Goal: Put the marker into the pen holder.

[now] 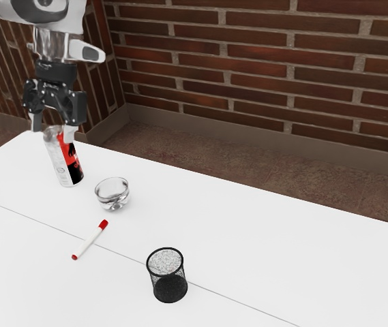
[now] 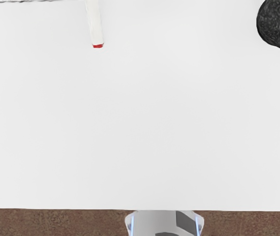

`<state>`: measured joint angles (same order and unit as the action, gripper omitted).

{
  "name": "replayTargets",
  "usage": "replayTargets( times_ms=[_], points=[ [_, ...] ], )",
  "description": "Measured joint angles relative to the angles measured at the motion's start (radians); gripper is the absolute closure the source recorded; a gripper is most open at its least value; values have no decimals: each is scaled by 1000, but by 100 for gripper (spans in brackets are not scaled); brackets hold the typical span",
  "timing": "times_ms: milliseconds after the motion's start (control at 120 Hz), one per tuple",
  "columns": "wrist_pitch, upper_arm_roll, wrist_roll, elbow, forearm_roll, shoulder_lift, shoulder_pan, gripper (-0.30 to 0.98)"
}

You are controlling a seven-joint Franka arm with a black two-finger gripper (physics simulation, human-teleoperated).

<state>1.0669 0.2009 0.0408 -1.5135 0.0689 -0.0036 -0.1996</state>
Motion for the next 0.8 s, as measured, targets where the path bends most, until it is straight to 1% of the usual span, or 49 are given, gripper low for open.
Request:
replayTargets(
  times_ms=[75, 158, 258, 375, 400, 417, 467, 500, 533, 592, 667, 800],
  points=[
    [154, 1, 10, -15, 4, 0, 2, 0],
    [269, 2, 18, -19, 6, -1, 5, 0],
    [357, -4, 21, -19, 10, -5, 16, 0],
    [417, -7, 19, -36, 15, -25, 24, 0],
    [430, -4, 18, -74, 16, -32, 22, 0],
    [446, 1, 17, -131, 19, -47, 15, 0],
    [520, 42, 14, -358, 24, -125, -19, 0],
    [581, 70, 13, -503, 26, -157, -8, 0],
    [648, 91, 11, -620, 28, -169, 8, 0],
    [762, 129, 8, -749, 30, -146, 15, 0],
    [902, 167, 5, -821, 25, -62, 26, 0],
    [1048, 179, 0, -829, 22, -4, 40, 0]
  ],
)
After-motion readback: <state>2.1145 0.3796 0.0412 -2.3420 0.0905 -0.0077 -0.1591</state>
